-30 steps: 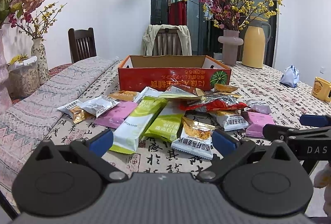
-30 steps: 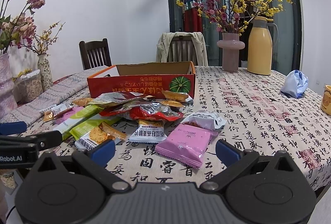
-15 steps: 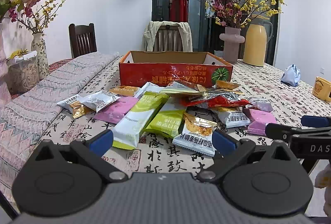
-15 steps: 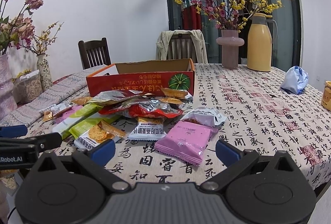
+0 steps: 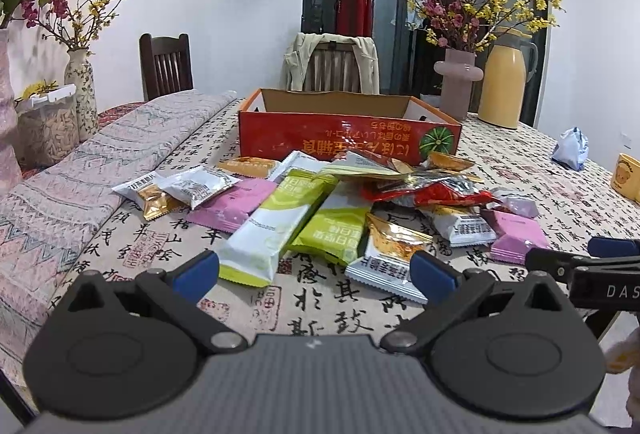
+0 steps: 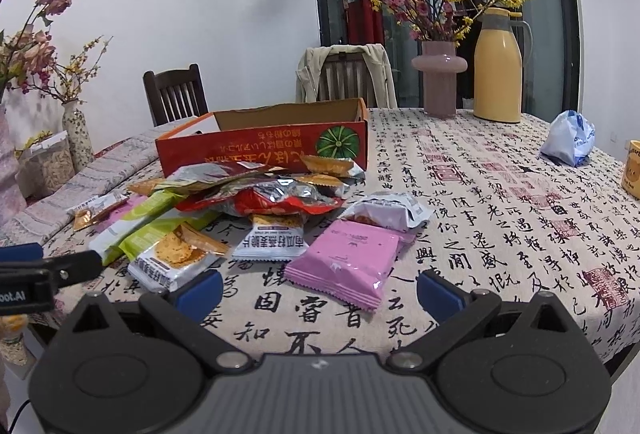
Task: Organize snacks
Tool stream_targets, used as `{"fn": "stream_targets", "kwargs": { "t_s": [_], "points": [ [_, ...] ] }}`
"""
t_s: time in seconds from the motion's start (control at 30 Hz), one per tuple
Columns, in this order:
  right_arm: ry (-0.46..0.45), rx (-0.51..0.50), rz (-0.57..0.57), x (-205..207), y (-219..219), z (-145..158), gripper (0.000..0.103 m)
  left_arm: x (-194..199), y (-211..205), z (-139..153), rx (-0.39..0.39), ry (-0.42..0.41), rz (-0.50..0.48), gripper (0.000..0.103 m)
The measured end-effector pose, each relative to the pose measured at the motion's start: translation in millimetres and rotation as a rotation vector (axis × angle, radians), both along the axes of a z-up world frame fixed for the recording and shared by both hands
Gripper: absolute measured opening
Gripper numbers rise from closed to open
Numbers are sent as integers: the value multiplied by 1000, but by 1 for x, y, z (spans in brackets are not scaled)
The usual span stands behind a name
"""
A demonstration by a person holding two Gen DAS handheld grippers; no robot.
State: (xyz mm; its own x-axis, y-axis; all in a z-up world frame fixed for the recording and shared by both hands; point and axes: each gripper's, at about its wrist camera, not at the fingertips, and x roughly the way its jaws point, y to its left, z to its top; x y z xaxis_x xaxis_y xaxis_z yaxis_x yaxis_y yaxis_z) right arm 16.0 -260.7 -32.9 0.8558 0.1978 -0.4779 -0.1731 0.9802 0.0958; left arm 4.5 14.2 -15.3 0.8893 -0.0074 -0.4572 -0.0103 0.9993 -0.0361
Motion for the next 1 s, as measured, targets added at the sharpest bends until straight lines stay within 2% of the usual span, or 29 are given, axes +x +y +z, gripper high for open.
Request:
{"fn": "stream_targets", "kwargs": {
  "t_s": [0.17,0.33,0.53,0.7,0.77,0.87,1.0],
  "points": [
    [18,-19,-48,21,-1,-2,100,9,3,0,10,6,27,103],
    [51,-24,-121,55,0,-2,84,17,8,-2,12,15,48,103],
    [102,-32,-170,85,2,-10,74,25,15,-5,9,34,78,103],
    [120,-30,-172,82,-4,-18,72,30,19,-7,5,47,92,103],
    [106,-62,-171,78,-6,-22,71,33,19,-8,4,52,96,103],
    [93,-81,-147,75,-8,-22,61,39,20,-9,11,71,106,103],
    [74,-64,-113,67,-12,-18,61,51,22,-7,25,86,113,103]
  ]
}}
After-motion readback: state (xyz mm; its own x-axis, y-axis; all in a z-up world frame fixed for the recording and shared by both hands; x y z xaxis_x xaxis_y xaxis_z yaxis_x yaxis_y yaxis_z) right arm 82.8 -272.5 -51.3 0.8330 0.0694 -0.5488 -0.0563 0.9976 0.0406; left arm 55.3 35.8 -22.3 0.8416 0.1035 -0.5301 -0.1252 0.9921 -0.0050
